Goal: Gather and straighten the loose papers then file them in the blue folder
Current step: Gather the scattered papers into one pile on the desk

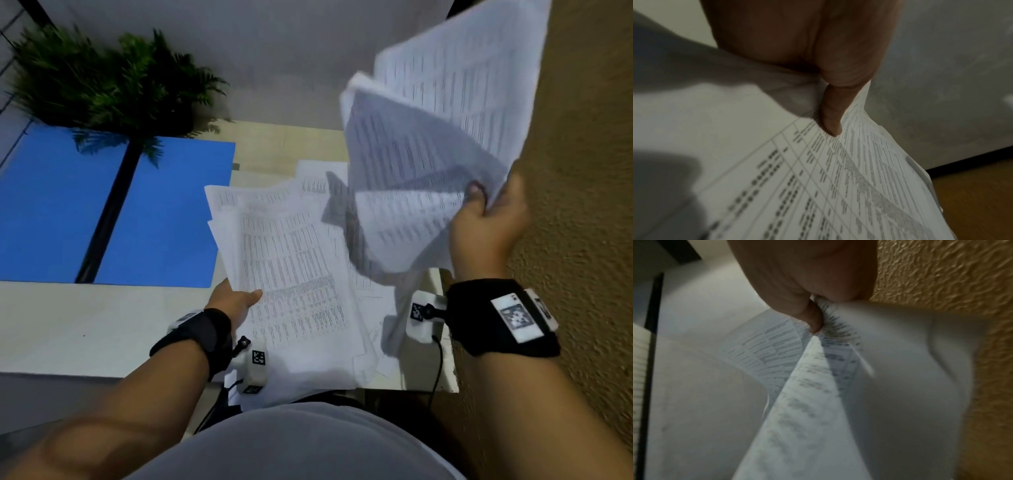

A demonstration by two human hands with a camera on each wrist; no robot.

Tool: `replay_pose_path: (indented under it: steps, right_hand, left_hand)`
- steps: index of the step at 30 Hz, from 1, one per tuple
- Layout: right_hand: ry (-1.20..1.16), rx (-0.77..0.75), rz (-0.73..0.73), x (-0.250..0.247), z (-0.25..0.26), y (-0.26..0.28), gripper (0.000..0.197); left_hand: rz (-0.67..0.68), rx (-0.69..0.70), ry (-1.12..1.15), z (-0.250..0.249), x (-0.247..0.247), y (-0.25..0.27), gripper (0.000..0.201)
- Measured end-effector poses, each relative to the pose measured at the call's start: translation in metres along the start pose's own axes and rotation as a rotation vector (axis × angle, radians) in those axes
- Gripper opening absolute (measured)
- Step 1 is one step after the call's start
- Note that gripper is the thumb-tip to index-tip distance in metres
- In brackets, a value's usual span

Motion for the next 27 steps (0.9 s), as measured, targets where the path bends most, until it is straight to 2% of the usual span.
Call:
replay_pose_path:
  steps: [2,6,9,11,13,15,16,17,19,21,23,25,27]
  right_hand:
    - [-0.048,0.046,0.091,0.011,0.006,0.01,0.019]
    - [0.063,0.207,0.433,0.049,-0.026,0.083,0.025]
    - [0.256,0.222,0.637,0.071,-0.065,0.14,0.03]
    - [0.415,0.211,0.815,0.083,-0.087,0.168,0.03]
    - [0.607,0.132,1.014,0.093,-0.1,0.189,0.03]
    - [0.693,0.091,1.123,0.101,-0.108,0.197,0.035]
    - [0.662,0.119,1.105,0.104,-0.11,0.194,0.039]
    - [0.607,0.195,1.017,0.104,-0.111,0.185,0.041]
    - [0.541,0.303,0.697,0.101,-0.118,0.149,0.04]
    - [0.59,0.38,0.509,0.092,-0.131,0.122,0.053]
    - [0.551,0.519,0.501,0.093,-0.15,0.116,0.072]
    - [0.461,0.608,0.627,0.101,-0.158,0.126,0.081]
    - [0.544,0.496,0.812,0.11,-0.156,0.135,0.084]
  left_hand:
    - [-0.021,0.032,0.009,0.0,0.0,0.0,0.059]
    - [-0.075,0.061,-0.019,-0.011,-0.005,0.005,0.096]
    - [-0.006,-0.069,0.04,-0.011,-0.002,0.005,0.122]
    - [0.04,-0.076,0.102,-0.015,0.001,0.016,0.114]
    - [0.042,0.028,0.074,-0.02,0.002,0.022,0.087]
    - [-0.005,0.104,-0.002,-0.018,0.002,0.023,0.068]
    - [-0.047,0.121,-0.019,-0.018,0.0,0.023,0.062]
    - [-0.089,0.11,-0.027,-0.016,-0.003,0.02,0.058]
    - [-0.133,0.104,-0.028,-0.014,-0.013,0.015,0.055]
    - [-0.127,0.057,0.007,-0.007,-0.025,0.006,0.067]
    - [-0.11,-0.006,0.063,0.003,-0.035,-0.003,0.075]
    - [-0.105,-0.028,0.084,0.006,-0.042,-0.005,0.064]
    - [-0.101,-0.031,0.088,0.009,-0.043,-0.005,0.057]
Point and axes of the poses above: each hand's wrist, its own y-axis away from the middle knuckle, its own x-axis out of the palm, z = x × y, the point moved 7 cm from there along -y, towards the middle knuckle, and after that the axes turned 13 degrees about -z, right-handed, at the moved point
